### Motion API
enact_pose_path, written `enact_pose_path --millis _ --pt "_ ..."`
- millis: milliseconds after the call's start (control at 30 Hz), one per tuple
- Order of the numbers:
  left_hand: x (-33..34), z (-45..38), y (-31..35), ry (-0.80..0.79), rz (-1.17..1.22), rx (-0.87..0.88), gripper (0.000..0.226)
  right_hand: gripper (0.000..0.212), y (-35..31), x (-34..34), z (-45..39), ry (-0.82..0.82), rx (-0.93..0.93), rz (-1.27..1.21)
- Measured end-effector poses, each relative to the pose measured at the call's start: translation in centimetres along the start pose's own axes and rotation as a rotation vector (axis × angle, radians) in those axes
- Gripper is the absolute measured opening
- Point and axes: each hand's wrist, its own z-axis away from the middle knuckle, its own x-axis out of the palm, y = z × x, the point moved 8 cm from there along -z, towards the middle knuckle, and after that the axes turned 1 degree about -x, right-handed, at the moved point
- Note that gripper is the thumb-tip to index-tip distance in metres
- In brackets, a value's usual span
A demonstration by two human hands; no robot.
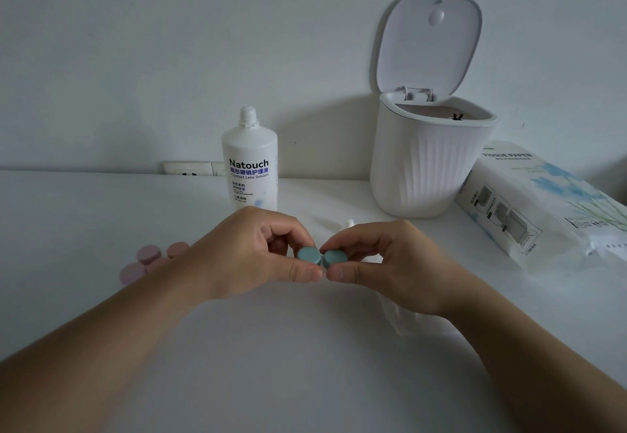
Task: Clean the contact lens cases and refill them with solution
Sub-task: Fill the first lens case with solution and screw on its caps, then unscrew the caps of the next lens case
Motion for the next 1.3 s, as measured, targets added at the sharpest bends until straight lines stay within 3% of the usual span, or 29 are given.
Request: enact_pose_path --millis 133,467,767,1067,1300 --pt "0.2 -0.1 -0.2 -0.032 0.006 -0.006 0.036 0.026 0.0 0.1 0.0 -0.010 0.002 0.005" --pt "0.1 0.0 -0.3 -0.009 -0.354 0.044 0.031 0.026 1.1 -0.4 -0.3 0.019 0.071 0.197" --pt "0.5 -0.1 -1.4 0.002 -0.559 -0.009 0.049 0.021 2.2 -0.5 -0.6 0.072 0.044 0.339" --pt "0.6 -0.5 -0.8 0.062 -0.749 -0.014 0.030 0.019 3.4 -0.8 -1.0 0.167 0.083 0.489" --pt "-3.3 4.1 -1.2 0.177 -0.760 -0.068 0.028 0.021 4.1 -1.1 -1.2 0.225 0.153 0.528"
